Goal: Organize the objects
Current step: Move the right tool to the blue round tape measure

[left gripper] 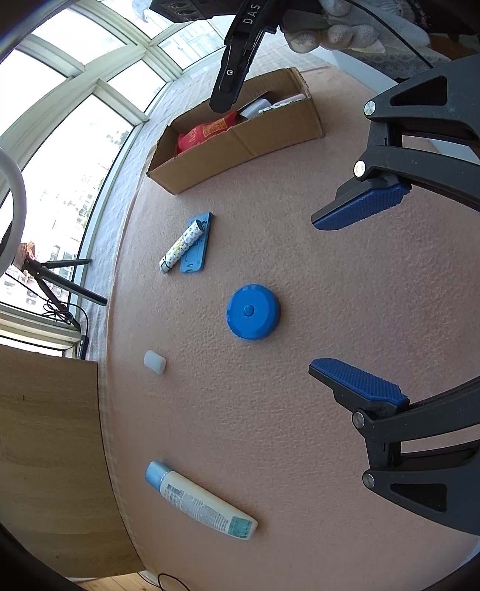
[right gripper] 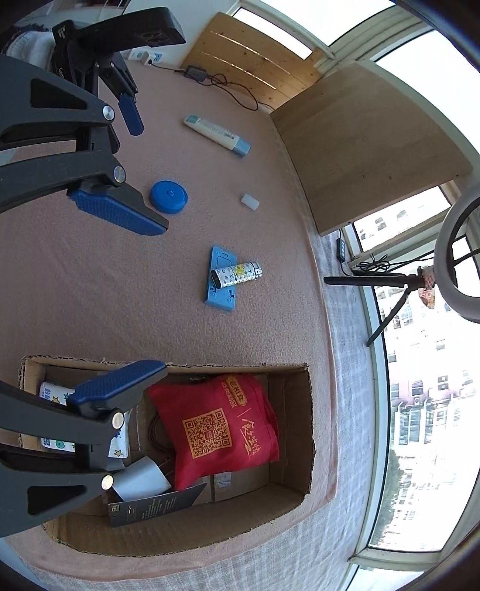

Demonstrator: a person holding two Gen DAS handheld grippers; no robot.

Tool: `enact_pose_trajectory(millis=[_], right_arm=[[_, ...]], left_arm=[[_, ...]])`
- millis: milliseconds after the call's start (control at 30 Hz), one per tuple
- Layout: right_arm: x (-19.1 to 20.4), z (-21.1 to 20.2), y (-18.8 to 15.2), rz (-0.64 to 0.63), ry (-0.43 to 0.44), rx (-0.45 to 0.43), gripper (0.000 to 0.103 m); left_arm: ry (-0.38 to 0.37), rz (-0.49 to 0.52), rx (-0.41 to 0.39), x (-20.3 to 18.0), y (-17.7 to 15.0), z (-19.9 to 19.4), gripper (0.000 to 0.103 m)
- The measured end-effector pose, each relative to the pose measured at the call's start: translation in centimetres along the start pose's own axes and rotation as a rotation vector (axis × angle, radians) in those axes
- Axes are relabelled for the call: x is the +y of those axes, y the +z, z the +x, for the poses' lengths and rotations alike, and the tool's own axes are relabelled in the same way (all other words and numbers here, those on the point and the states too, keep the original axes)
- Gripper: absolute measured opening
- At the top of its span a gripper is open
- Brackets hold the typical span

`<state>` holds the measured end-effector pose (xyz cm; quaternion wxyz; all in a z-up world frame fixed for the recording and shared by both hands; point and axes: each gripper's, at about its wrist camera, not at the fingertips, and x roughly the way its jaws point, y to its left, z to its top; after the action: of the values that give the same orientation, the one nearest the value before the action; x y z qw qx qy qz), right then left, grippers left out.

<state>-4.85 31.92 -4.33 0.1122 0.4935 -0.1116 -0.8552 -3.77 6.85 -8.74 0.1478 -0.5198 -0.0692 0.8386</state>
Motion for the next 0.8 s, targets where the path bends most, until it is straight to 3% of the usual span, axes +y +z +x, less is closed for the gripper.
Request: enact_pose_trajectory(millis=[433, 800], right_arm=[[4.4, 6.0, 1.0, -0.023, 0.100, 0.114, 0.066], [6.3, 11.5, 1.5, -0.009, 0.169, 0.244, 0.042]], left_arm=[[-0.008, 0.030, 0.018, 1.8, 1.6, 2.8, 0.074], [-0.063, 0.018, 0.069, 2.2, 3.0, 6.3, 0.064]])
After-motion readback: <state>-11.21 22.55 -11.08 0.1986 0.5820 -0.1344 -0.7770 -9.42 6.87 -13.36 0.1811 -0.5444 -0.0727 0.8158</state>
